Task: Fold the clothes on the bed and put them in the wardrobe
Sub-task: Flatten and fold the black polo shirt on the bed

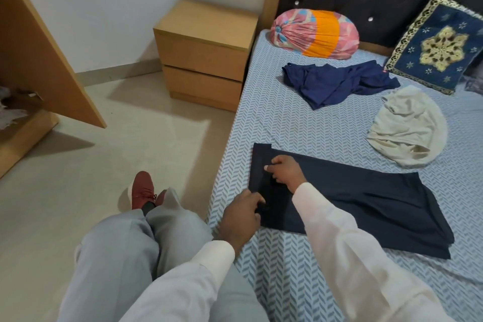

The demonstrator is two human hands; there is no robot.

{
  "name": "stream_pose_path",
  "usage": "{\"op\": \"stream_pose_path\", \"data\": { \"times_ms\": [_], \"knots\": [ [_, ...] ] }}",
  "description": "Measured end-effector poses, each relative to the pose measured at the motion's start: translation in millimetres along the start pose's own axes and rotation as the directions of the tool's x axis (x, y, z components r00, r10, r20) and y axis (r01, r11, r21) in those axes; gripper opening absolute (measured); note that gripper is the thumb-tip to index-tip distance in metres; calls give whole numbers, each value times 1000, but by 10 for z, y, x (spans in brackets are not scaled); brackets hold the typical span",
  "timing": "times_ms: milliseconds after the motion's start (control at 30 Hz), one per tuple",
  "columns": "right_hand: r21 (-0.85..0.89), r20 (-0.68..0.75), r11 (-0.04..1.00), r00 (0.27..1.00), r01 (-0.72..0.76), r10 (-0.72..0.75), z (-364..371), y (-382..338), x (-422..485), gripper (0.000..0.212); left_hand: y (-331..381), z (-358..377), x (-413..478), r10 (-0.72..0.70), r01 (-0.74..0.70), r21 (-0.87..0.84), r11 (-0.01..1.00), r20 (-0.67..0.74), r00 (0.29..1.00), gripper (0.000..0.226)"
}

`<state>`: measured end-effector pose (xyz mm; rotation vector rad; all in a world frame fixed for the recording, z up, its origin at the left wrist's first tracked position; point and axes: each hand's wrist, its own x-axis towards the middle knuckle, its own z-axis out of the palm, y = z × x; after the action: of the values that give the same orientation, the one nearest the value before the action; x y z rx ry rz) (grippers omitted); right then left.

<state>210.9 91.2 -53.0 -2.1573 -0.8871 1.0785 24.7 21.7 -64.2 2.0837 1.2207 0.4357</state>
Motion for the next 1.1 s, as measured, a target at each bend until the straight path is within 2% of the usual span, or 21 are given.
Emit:
{"op": "stream_pose_path", "data": {
  "times_ms": [67, 167, 333, 533, 667, 733, 800, 867, 933, 1033, 1100],
  "knots": [
    [-115, -17, 993, 1000, 5, -7, -37, 83, 67, 22, 6, 94, 7, 75, -83, 83, 993, 94, 993, 38],
    [-174, -24, 985, 1000, 7, -11, -46, 113, 131, 22, -29, 170, 8, 173, -208, 175, 962, 197, 965, 39],
    [-169, -79, 986, 997, -7, -7, -68, 82, 58, 16, -104, 214, 6, 220, -248, 164, 955, 171, 960, 37],
    [-129, -128, 991, 992, -34, 18, -98, 76, 14, 13, -84, 260, 0, 353, -369, 180, 912, 117, 928, 36],
    [-242, -110, 969, 994, -42, 16, -136, 72, -44, 22, -107, 297, 0, 335, -360, 160, 919, 163, 928, 36],
    [-345, -140, 939, 989, 4, -56, -157, 45, -58, 30, -75, 293, -1, 288, -309, 132, 942, 154, 945, 45],
    [-386, -144, 916, 973, 112, -180, -136, 1, -37, 29, -38, 274, -2, 251, -257, 88, 962, 75, 965, 51],
    [-444, -8, 862, 961, 243, -276, -68, -44, 4, 31, -64, 252, 16, 220, -222, 86, 971, 28, 975, 49],
    [-556, 130, 772, 950, 307, -284, 4, -68, 61, 42, -112, 239, 24, 221, -230, 151, 961, 77, 972, 50],
    [-631, 126, 727, 960, 271, -249, 46, -126, 127, 48, -108, 240, 35, 341, -356, 282, 891, 102, 935, 45],
    [-664, 70, 708, 963, 240, -260, 59, -172, 131, 46, -52, 245, 37, 330, -325, 304, 895, 38, 943, 44]
  ]
}}
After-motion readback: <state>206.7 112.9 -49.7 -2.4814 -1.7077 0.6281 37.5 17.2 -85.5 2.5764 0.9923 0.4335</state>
